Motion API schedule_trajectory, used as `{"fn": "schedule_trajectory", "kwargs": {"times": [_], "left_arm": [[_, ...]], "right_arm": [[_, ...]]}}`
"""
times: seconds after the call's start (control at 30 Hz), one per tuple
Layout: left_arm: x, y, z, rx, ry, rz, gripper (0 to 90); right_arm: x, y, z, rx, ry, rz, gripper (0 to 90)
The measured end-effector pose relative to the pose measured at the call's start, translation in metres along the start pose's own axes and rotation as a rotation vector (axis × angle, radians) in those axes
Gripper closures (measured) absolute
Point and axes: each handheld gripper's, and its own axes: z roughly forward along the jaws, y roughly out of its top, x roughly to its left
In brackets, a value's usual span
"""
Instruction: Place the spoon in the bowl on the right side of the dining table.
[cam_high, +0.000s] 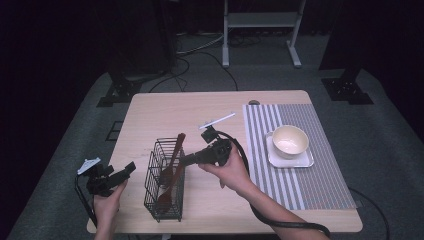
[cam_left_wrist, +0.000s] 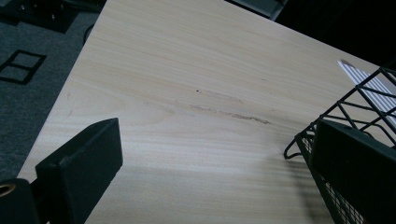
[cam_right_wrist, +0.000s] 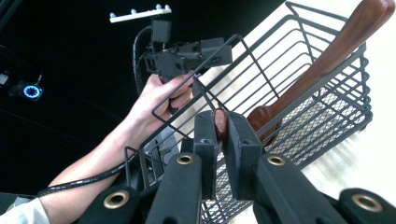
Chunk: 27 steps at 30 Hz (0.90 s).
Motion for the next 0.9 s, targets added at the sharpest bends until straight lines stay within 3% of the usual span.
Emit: {"fn": "schedule_trajectory", "kwargs": {"times": [0.9], "left_arm": [[0.0,0.0,0.0,0.001,-0.001,-0.002,1.7]], "right_arm": [[0.001,0.013,-0.032,-0.073,0.03,0.026,83.1]]}}
